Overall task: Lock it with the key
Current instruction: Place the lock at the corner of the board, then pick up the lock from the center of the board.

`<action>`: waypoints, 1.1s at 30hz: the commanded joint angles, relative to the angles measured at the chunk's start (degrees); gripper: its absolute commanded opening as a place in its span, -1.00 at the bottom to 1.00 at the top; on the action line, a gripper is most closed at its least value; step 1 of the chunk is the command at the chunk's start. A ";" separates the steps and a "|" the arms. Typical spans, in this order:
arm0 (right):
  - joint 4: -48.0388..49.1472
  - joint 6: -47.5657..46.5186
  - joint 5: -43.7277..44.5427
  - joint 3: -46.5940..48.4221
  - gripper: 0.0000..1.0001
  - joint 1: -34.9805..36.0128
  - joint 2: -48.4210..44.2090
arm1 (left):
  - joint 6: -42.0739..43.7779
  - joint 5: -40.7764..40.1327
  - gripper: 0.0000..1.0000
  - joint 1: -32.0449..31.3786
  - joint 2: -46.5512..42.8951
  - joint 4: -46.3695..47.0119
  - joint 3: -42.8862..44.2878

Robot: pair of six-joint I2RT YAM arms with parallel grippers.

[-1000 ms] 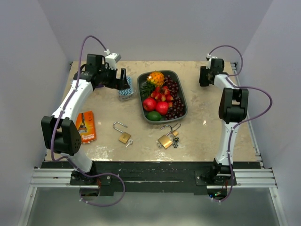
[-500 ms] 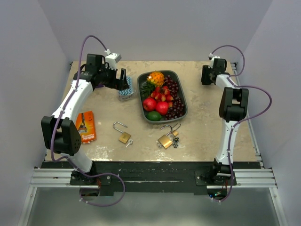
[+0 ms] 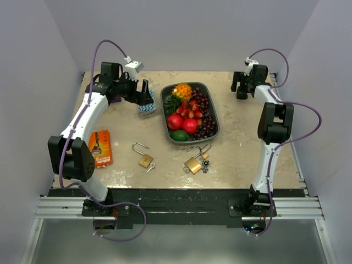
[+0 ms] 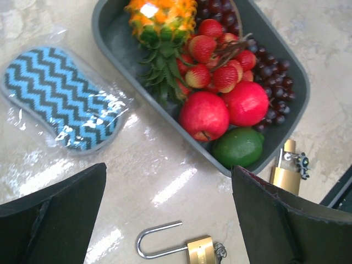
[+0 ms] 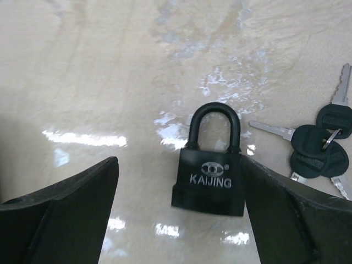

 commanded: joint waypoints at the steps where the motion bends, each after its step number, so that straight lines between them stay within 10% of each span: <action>1: 1.52 -3.58 -7.80 -4.26 0.88 -0.26 -16.26 | 4.60 10.67 0.99 0.21 -4.33 3.40 -0.35; 17: -9.02 1.42 -13.44 -43.36 0.97 -0.26 -61.54 | 12.52 -9.86 0.96 -33.62 -15.15 11.47 -27.24; 33: -16.41 7.57 -5.44 -47.52 0.98 -0.35 -73.08 | -6.20 -28.76 0.99 -51.03 3.12 21.86 -26.02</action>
